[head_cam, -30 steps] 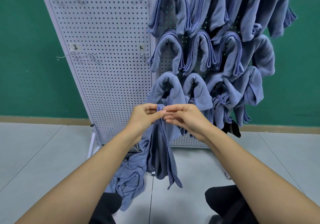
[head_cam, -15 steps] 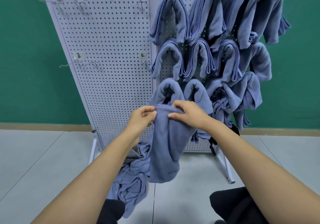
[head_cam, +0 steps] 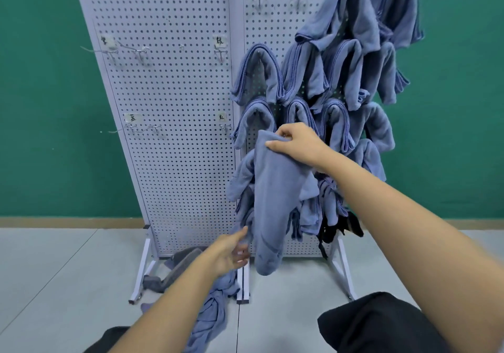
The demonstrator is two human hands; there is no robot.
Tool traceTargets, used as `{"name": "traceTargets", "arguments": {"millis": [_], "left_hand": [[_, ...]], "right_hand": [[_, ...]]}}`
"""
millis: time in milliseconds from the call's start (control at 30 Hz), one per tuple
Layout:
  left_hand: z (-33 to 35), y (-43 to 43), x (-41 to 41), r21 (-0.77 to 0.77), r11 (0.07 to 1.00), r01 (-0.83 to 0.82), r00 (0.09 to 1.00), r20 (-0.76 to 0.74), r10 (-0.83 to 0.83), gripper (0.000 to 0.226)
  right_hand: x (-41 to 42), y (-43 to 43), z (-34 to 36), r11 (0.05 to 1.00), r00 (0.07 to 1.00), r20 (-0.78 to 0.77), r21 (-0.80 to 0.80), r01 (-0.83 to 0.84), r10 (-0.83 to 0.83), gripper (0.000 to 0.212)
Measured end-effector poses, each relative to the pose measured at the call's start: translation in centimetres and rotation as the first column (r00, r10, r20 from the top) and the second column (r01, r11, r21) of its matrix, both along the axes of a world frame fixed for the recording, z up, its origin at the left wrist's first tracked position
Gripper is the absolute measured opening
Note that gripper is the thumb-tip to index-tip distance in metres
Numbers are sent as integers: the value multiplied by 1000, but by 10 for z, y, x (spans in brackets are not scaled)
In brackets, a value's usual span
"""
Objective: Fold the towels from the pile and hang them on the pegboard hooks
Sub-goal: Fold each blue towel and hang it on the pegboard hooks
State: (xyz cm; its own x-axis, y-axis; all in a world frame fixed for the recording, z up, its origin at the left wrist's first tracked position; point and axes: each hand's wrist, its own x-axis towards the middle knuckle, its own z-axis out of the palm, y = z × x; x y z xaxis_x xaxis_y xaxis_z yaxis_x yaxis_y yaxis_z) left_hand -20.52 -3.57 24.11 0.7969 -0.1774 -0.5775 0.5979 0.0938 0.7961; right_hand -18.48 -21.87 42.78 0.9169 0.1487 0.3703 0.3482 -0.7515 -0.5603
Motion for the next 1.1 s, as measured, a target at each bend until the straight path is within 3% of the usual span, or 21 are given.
{"name": "traceTargets", "arguments": {"millis": [67,133,233,333,400,533,633,700,800,900,967,1100], "left_hand": [[-2,-5,-9,-234,972,20,992,-115,-48,49],[-4,-9,-14,-517,852,-81,980,-199,-28,61],[7,-17,-15,-673,732,-110,990,-141,19,60],[28,-17,-5,-626,780,-22,999,12,39,38],[47,-10,2,-513,858,19,994,100,38,27],[77,15,19,-41,997,69,941,334,-52,30],[98,33,26,243,968,67,882,439,-171,24],[111,45,30,332,941,68,849,475,-229,23],[130,62,36,209,973,98,789,579,-204,21],[145,70,37,-78,990,114,788,614,-42,29],[149,72,37,-145,978,151,800,599,-35,39],[150,73,34,-138,975,175,801,596,-60,45]], "right_hand": [[-10,-9,21,991,1000,25,132,-2,-1,30],[-19,-22,35,964,999,41,265,7,-19,27],[-26,-52,39,884,998,-1,464,54,-60,34],[-27,-90,21,767,988,-121,623,152,-98,31],[-26,-116,1,753,966,-231,612,240,-119,33],[-29,-156,-34,874,900,-435,429,229,-22,33],[-36,-158,-41,969,869,-494,213,127,-6,31],[-38,-152,-37,983,864,-503,166,79,16,27],[-39,-146,-25,914,915,-368,407,-3,166,5],[-36,-144,-15,761,955,-194,647,-47,223,21],[-35,-140,-16,747,966,-156,663,-52,206,19],[-33,-133,-19,770,976,-152,638,-25,157,21]]}}
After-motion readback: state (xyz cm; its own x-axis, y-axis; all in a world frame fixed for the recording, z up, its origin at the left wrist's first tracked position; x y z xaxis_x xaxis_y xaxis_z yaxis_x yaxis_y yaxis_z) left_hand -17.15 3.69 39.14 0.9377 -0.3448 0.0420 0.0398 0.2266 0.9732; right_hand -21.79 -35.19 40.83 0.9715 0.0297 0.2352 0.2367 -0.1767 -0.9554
